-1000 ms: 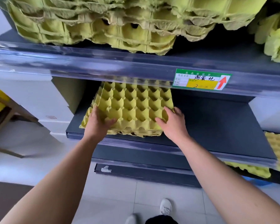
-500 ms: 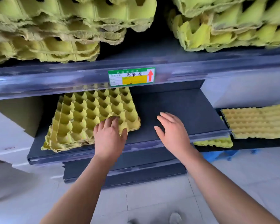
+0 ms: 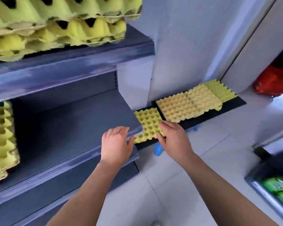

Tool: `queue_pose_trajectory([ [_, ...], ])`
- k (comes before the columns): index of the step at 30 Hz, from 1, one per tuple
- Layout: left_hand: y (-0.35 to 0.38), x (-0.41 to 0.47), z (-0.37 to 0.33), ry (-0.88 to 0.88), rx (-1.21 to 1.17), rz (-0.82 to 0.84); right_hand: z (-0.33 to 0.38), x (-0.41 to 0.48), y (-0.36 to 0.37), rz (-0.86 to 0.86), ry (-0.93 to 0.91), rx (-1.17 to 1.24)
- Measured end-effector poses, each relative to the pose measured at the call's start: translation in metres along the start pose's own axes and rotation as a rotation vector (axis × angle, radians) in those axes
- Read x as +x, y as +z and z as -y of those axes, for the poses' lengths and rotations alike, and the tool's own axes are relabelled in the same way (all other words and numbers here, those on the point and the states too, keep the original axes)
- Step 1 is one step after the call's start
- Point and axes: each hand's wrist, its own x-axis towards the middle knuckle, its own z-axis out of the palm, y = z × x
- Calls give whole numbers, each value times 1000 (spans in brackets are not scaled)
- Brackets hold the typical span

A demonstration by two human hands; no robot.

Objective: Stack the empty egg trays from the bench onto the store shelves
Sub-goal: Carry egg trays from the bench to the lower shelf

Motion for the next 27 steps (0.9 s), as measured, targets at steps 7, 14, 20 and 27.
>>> queue_pose_trajectory([
  [7, 82, 58, -118, 31, -91, 107, -146, -8, -28, 1, 169, -13],
  [14, 152, 140, -191, 62, -116, 220, -258, 22, -29, -23, 309, -1],
  [20, 211, 221, -226, 3, -110, 321, -345, 82, -8, 89, 395, 28],
  [27, 277, 296, -247, -154, -89, 500, -427, 143, 19, 211, 452, 78],
])
